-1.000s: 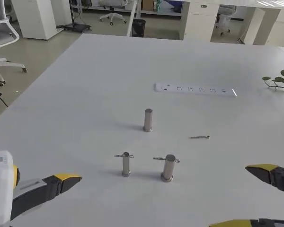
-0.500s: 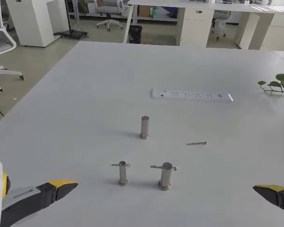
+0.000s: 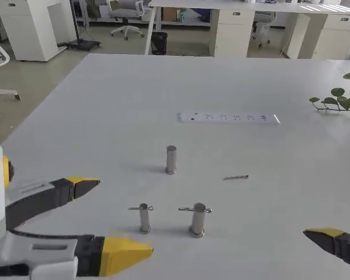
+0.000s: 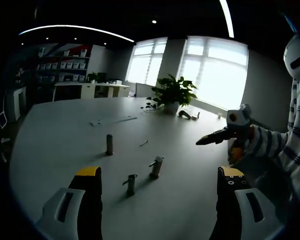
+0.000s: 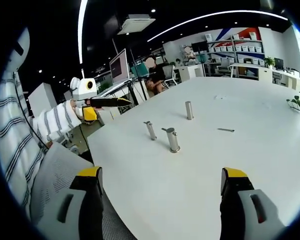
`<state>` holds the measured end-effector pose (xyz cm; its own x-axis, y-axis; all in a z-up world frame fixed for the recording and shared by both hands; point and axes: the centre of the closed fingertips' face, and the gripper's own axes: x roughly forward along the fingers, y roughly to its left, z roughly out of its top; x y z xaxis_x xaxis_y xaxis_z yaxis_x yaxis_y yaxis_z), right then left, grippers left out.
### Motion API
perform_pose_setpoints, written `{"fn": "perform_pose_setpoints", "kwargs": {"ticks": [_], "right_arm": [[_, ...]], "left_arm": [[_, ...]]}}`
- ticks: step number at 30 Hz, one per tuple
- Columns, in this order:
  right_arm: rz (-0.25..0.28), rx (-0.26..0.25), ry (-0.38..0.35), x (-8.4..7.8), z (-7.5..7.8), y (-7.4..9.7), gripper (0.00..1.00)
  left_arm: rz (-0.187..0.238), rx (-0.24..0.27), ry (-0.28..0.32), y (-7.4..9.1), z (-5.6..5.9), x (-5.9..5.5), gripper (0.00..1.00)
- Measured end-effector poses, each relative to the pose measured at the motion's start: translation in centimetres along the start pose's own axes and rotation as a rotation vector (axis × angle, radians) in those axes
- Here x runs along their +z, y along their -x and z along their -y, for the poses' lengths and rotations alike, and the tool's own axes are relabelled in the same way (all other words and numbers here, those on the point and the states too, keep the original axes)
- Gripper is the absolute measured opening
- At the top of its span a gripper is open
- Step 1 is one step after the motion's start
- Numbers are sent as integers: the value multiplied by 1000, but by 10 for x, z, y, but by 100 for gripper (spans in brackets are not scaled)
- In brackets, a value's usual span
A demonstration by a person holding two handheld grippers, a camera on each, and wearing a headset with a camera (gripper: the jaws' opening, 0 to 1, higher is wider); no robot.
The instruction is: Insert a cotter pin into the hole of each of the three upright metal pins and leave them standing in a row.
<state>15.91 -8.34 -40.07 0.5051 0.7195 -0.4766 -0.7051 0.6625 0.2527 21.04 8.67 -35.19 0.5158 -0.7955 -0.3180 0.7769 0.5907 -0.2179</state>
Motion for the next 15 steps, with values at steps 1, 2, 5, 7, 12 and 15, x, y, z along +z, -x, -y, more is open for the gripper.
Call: {"fn": "perform_pose_setpoints", "kwargs": {"ticks": [1, 2, 5, 7, 12, 15], "right_arm": [[1, -1, -2, 0, 0, 0, 97], [2, -1, -2, 0, 0, 0, 97], [4, -1, -3, -1, -1, 1, 97], [5, 0, -3, -1, -3, 1, 97], [9, -2, -6, -1, -4, 3, 97], [12, -5, -9, -1, -5, 5, 96]], "left_arm": [[0, -4, -12, -3, -1, 3, 95], [4, -7, -23, -6, -4, 9, 95], [27, -7, -46, -15, -11, 24, 93], [46, -1, -57, -22, -18, 35, 92], [56, 6, -77, -38, -30, 47, 89], [58, -5, -74, -48, -34, 50, 88]]}}
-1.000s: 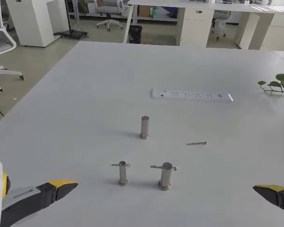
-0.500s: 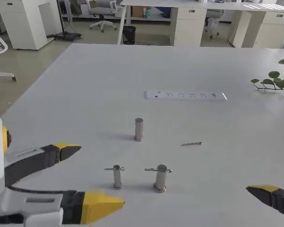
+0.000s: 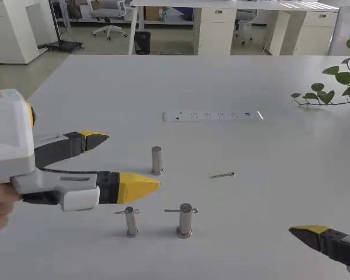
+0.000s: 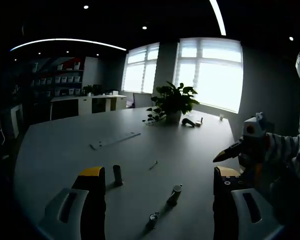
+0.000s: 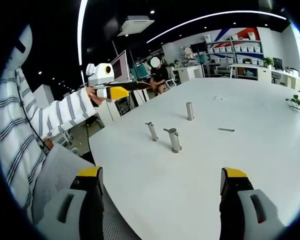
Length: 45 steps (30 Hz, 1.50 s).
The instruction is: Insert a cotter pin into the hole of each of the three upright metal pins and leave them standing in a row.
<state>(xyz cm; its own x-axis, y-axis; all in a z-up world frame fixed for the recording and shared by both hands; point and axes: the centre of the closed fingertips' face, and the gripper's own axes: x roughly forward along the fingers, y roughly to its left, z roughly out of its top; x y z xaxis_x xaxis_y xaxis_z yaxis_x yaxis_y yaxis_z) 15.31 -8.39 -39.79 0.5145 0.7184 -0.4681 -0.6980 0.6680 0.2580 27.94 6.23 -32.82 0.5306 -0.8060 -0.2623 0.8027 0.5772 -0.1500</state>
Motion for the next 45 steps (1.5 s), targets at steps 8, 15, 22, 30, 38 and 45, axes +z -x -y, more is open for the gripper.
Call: {"fn": "perform_pose_setpoints", "kwargs": {"ticks": [8, 15, 22, 30, 38, 45], "right_arm": [[-1, -21, -5, -1, 2, 7, 96], [3, -29, -9, -2, 0, 12, 96], [-3, -28, -10, -2, -1, 12, 96], [0, -28, -11, -1, -3, 14, 95], [-9, -23, -19, -5, -6, 13, 95], [-32, -16, -26, -8, -8, 8, 95]], "left_arm": [[-30, -9, 5, -18, -9, -5, 85], [-46, -6, 1, -33, -18, -6, 81], [-46, 17, 2, -48, -28, -3, 77], [-94, 17, -8, -64, -36, -14, 72], [-166, 23, -62, -83, -48, -36, 66], [-190, 38, -19, -91, -60, -48, 62]]}}
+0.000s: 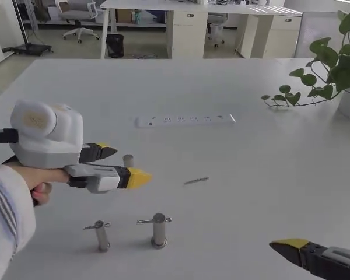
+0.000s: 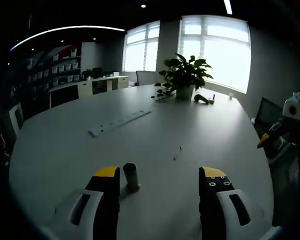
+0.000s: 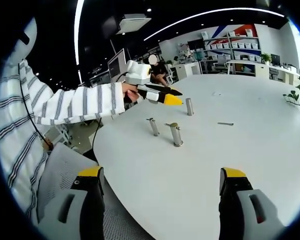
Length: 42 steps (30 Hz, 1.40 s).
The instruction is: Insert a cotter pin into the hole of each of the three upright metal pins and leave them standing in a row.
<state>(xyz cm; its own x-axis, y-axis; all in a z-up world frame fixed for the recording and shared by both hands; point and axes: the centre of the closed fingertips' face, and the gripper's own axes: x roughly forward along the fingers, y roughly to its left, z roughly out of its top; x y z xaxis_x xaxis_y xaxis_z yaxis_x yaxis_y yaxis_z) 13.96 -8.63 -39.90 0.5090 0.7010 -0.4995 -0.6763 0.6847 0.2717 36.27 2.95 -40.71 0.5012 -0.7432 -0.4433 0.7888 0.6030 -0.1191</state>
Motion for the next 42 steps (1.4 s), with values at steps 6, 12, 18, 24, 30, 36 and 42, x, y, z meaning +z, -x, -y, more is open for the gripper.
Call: {"fn": "perform_pose_setpoints", "kwargs": {"ticks": [6, 12, 18, 24, 30, 36, 42], "right_arm": [[-19, 3, -11, -4, 0, -2, 95], [-30, 3, -19, -8, 1, -1, 95], [-30, 7, -19, -8, 1, 0, 94], [-31, 1, -22, -10, 3, 2, 94], [-30, -2, -27, -11, 3, 2, 94], [-32, 2, -27, -12, 2, 1, 94], [-29, 4, -25, -11, 2, 1, 94]], "left_arm": [[-42, 18, 2, -10, -9, -11, 61], [-71, 52, 5, -21, -21, -18, 50], [-87, 65, -5, -31, -25, -21, 44], [-95, 96, 17, -39, -32, -24, 36], [-111, 133, 19, -41, -39, -30, 26], [-113, 156, 17, -42, -44, -30, 14], [-113, 163, 43, -42, -45, -29, 10]]}}
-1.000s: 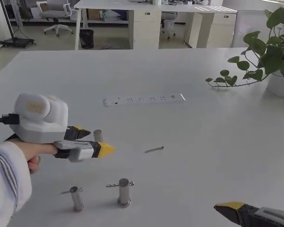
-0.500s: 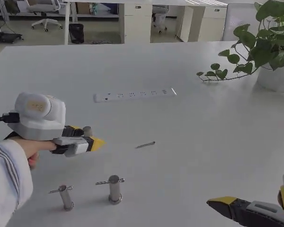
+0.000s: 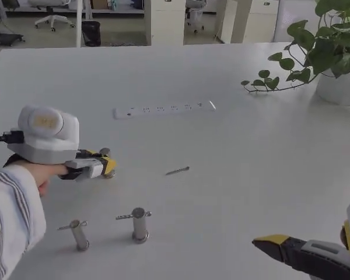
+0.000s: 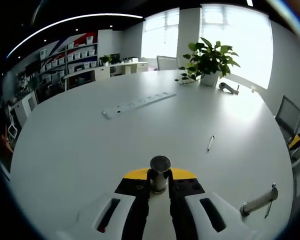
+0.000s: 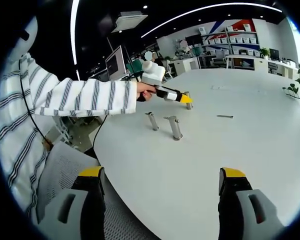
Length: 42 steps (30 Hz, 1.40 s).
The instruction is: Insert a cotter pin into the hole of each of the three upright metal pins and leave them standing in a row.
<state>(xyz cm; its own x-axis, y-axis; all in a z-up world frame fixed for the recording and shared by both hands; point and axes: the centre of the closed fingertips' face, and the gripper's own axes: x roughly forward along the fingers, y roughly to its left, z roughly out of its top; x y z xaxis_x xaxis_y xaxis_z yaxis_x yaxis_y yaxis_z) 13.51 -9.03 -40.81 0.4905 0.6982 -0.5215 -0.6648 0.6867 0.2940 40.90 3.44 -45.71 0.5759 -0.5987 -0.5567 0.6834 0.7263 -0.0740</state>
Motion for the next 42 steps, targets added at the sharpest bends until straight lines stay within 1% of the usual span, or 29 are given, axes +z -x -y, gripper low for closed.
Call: {"fn": "perform_pose_setpoints", "kwargs": {"ticks": [3, 4, 5, 6, 12, 14, 16, 20, 21, 24, 28, 29, 30, 31, 33, 36, 40, 42], "right_arm": [[-1, 3, 4, 0, -1, 0, 93], [0, 4, 3, 0, -1, -1, 93], [1, 4, 2, 0, -1, -1, 93], [1, -1, -2, 0, -1, -1, 94], [3, -9, 5, 2, 0, 1, 95], [4, -10, 6, 2, 0, 2, 94], [-2, -6, 15, 1, -1, 3, 94], [-11, -6, 21, -1, -1, 3, 94], [-12, -6, 21, -1, -2, 3, 94], [-13, 2, 28, -1, -5, 2, 94], [-11, 6, 35, 0, -8, 1, 94], [-10, 7, 37, 0, -8, 0, 94], [-9, 8, 39, 1, -9, 0, 94], [-7, 8, 39, 1, -9, 0, 94], [-6, 10, 41, 1, -9, 0, 94], [-9, 5, 44, 0, -7, 1, 94], [-5, -9, 44, 2, -1, 6, 94], [-2, -14, 47, 3, 0, 8, 94]], "left_arm": [[2, 14, -13, -1, -1, 0, 10], [3, 22, 14, -1, -1, 0, 10], [2, 28, 16, -1, -2, 1, 10], [4, 44, 38, 0, -4, 1, 9], [18, 48, 42, 2, -2, 2, 9], [38, 45, 50, 7, -1, 7, 9], [65, 46, 82, 14, -1, 15, 9], [104, 23, 40, 29, 5, 29, 9], [115, 19, 40, 32, 7, 33, 9], [164, -17, 23, 47, 14, 50, 9], [185, -41, 5, 66, 22, 61, 9], [184, -42, 6, 69, 23, 62, 9], [182, -41, 26, 73, 25, 63, 9], [180, -39, 29, 76, 26, 62, 9], [174, -42, -4, 82, 32, 61, 9], [165, -62, -30, 90, 43, 59, 9], [171, -87, -56, 100, 60, 59, 9], [174, -98, -58, 106, 69, 59, 9]]}}
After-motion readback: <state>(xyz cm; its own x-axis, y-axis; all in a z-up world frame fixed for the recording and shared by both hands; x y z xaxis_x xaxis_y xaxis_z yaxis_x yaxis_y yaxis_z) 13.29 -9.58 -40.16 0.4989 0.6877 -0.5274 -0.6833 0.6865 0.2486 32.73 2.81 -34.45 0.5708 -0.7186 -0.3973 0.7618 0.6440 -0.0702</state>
